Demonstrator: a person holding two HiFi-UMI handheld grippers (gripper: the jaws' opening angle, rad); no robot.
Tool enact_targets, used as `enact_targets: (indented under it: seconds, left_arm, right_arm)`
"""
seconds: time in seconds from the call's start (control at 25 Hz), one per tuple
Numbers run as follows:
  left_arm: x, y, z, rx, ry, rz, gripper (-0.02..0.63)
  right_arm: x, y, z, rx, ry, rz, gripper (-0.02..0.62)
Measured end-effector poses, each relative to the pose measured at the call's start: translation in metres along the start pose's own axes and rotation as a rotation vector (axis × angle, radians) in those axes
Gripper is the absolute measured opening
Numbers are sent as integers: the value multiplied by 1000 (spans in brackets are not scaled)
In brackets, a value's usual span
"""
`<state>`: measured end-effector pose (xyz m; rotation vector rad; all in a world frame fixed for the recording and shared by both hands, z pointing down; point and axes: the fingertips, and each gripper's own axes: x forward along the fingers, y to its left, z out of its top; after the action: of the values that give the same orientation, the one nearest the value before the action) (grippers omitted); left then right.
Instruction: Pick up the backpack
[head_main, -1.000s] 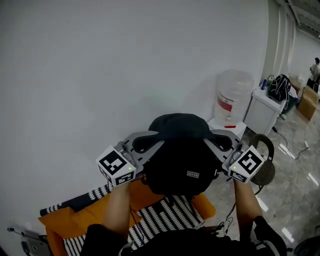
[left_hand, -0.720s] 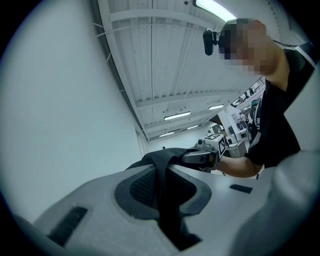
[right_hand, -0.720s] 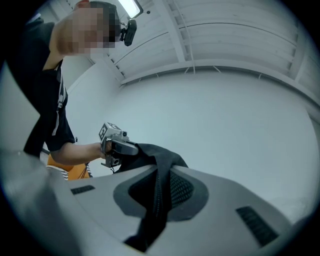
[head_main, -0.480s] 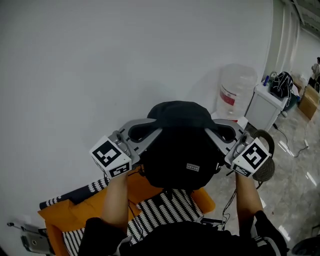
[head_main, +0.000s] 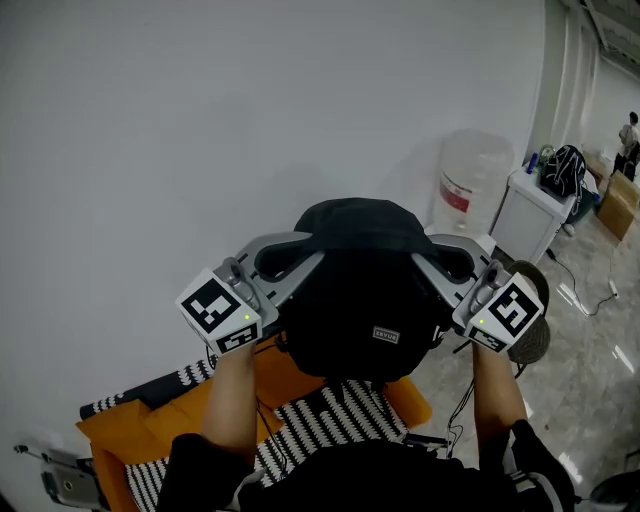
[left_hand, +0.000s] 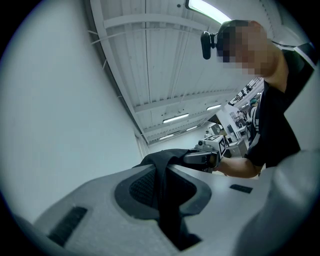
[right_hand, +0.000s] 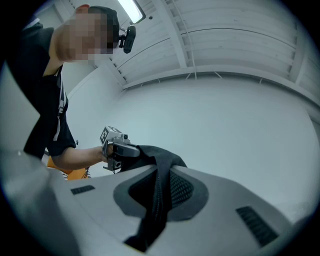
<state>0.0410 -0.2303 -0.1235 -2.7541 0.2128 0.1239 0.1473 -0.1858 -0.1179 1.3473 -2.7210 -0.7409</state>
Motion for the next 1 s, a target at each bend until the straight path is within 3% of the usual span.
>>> enact_targets:
  seconds: [1.0]
  left_arm:
    - [-27, -8, 1, -9, -57, -16, 54]
  right_arm:
    - [7, 27, 8, -29, -17, -6, 40]
